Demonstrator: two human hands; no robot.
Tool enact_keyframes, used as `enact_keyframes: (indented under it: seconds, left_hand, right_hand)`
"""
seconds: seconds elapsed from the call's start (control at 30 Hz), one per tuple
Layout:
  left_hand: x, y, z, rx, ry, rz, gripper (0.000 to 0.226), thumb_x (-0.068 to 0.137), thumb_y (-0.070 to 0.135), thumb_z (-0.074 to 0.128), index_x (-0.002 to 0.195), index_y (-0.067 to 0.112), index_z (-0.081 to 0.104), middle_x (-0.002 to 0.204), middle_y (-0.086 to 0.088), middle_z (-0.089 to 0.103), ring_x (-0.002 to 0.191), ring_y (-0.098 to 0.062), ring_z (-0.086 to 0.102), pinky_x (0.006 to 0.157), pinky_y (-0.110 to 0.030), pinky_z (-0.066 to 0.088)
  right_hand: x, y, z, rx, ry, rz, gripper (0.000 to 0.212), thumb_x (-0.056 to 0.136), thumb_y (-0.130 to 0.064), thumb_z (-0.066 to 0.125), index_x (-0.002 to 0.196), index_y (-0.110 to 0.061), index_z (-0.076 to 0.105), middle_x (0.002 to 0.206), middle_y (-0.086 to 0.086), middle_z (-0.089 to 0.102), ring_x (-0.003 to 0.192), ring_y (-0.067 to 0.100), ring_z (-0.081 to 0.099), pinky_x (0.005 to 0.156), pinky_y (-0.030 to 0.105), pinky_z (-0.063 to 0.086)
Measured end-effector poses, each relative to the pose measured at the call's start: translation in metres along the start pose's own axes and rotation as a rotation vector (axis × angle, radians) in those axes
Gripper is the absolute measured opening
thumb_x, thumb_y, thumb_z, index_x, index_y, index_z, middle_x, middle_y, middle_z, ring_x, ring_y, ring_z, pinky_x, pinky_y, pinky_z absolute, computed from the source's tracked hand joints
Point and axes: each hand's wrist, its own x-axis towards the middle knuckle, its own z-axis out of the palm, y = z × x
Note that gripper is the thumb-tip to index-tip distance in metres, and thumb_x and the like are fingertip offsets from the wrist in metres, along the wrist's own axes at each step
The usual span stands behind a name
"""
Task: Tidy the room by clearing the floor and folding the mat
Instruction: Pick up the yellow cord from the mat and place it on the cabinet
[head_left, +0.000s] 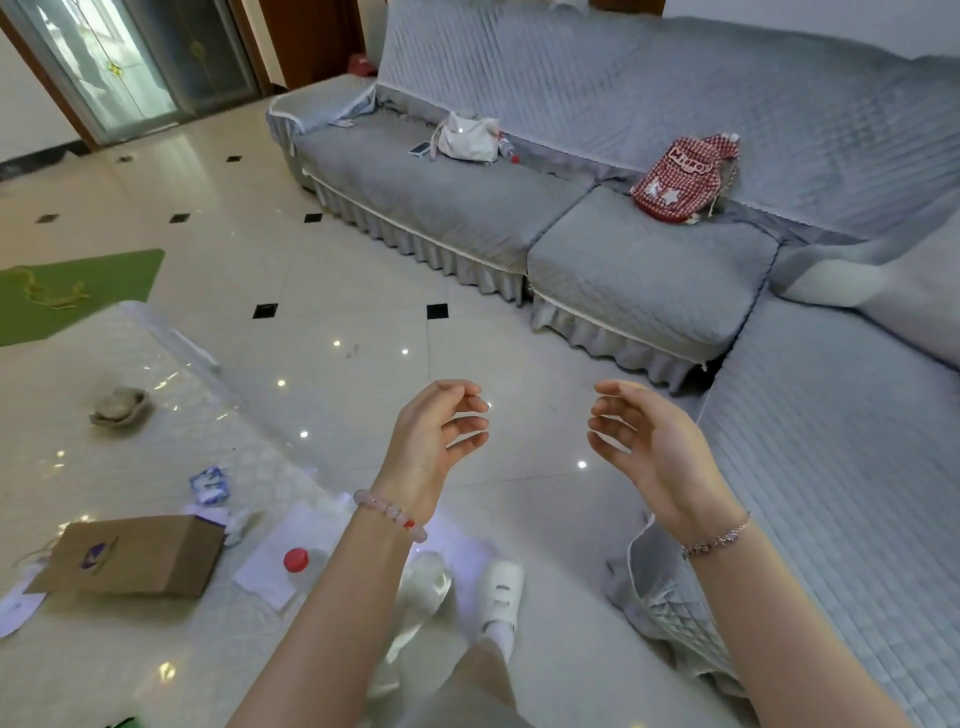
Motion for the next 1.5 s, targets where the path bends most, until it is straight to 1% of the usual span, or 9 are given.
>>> enact_keyframes:
  seconds: [0.2, 0.33, 0.5, 0.7, 0.93, 1.17, 1.33, 1.5]
  left_hand:
    - [0.113, 0.036, 0.014, -0.049, 0.034, 0.018, 0.020, 0.095, 0.012, 0.044, 0.082, 0.012, 0.060, 0.071, 0.002, 0.060, 0.062, -0.012, 0.058, 0.071, -0.028, 0.051]
    - [0.186, 0.065, 0.017, -0.069, 0.048, 0.034, 0.020, 0.096, 0.013, 0.044, 0.082, 0.014, 0.059, 0.072, 0.002, 0.060, 0.065, -0.013, 0.057, 0.070, -0.027, 0.050]
    - [0.253, 0.090, 0.013, -0.050, 0.101, 0.066, 0.020, 0.096, 0.014, 0.044, 0.083, 0.015, 0.059, 0.072, 0.003, 0.060, 0.066, -0.013, 0.056, 0.070, -0.027, 0.049]
    - [0.318, 0.109, -0.001, -0.069, 0.196, 0.104, 0.020, 0.096, 0.016, 0.045, 0.084, 0.016, 0.060, 0.072, 0.004, 0.061, 0.067, -0.013, 0.057, 0.072, -0.027, 0.049]
    - [0.415, 0.129, 0.002, -0.094, 0.327, 0.134, 0.019, 0.096, 0.016, 0.045, 0.084, 0.016, 0.060, 0.073, 0.003, 0.060, 0.066, -0.011, 0.058, 0.069, -0.026, 0.049]
    - [0.519, 0.167, 0.013, -0.234, 0.451, 0.128, 0.019, 0.095, 0.016, 0.046, 0.082, 0.016, 0.060, 0.071, 0.002, 0.060, 0.065, -0.013, 0.056, 0.072, -0.029, 0.048]
    - [0.575, 0.184, 0.012, -0.268, 0.527, 0.143, 0.019, 0.095, 0.016, 0.046, 0.083, 0.016, 0.060, 0.070, 0.003, 0.061, 0.065, -0.013, 0.056, 0.072, -0.029, 0.048]
    - [0.617, 0.202, -0.016, -0.276, 0.628, 0.171, 0.019, 0.096, 0.016, 0.044, 0.085, 0.016, 0.060, 0.073, 0.002, 0.060, 0.066, -0.012, 0.056, 0.070, -0.027, 0.048]
  right_hand:
    - [0.109, -0.029, 0.025, -0.045, -0.020, 0.028, 0.024, 0.096, -0.018, 0.044, 0.088, -0.012, 0.066, 0.074, 0.001, 0.061, 0.072, 0.015, 0.059, 0.079, 0.031, 0.049]
    - [0.185, -0.054, 0.052, -0.090, -0.069, 0.045, 0.024, 0.096, -0.018, 0.044, 0.090, -0.011, 0.066, 0.074, 0.001, 0.061, 0.072, 0.015, 0.059, 0.079, 0.031, 0.050]
    - [0.265, -0.074, 0.090, -0.102, -0.130, 0.047, 0.023, 0.096, -0.017, 0.044, 0.086, -0.012, 0.065, 0.071, 0.000, 0.060, 0.068, 0.013, 0.059, 0.076, 0.029, 0.049]
    - [0.349, -0.082, 0.121, -0.157, -0.206, 0.075, 0.022, 0.096, -0.016, 0.045, 0.086, -0.013, 0.064, 0.070, -0.001, 0.060, 0.070, 0.013, 0.058, 0.076, 0.030, 0.048]
    - [0.470, -0.103, 0.155, -0.220, -0.342, 0.117, 0.018, 0.093, -0.017, 0.048, 0.088, -0.012, 0.065, 0.073, 0.001, 0.061, 0.072, 0.014, 0.058, 0.079, 0.031, 0.048]
    - [0.594, -0.141, 0.197, -0.245, -0.435, 0.177, 0.019, 0.093, -0.016, 0.049, 0.084, -0.014, 0.065, 0.072, -0.001, 0.059, 0.069, 0.012, 0.057, 0.076, 0.029, 0.047]
    - [0.655, -0.148, 0.233, -0.270, -0.516, 0.242, 0.020, 0.094, -0.015, 0.047, 0.085, -0.012, 0.065, 0.069, -0.001, 0.060, 0.067, 0.012, 0.058, 0.074, 0.028, 0.049]
    - [0.706, -0.145, 0.277, -0.319, -0.584, 0.282, 0.020, 0.095, -0.016, 0.047, 0.086, -0.013, 0.065, 0.069, -0.001, 0.061, 0.066, 0.012, 0.058, 0.074, 0.028, 0.050]
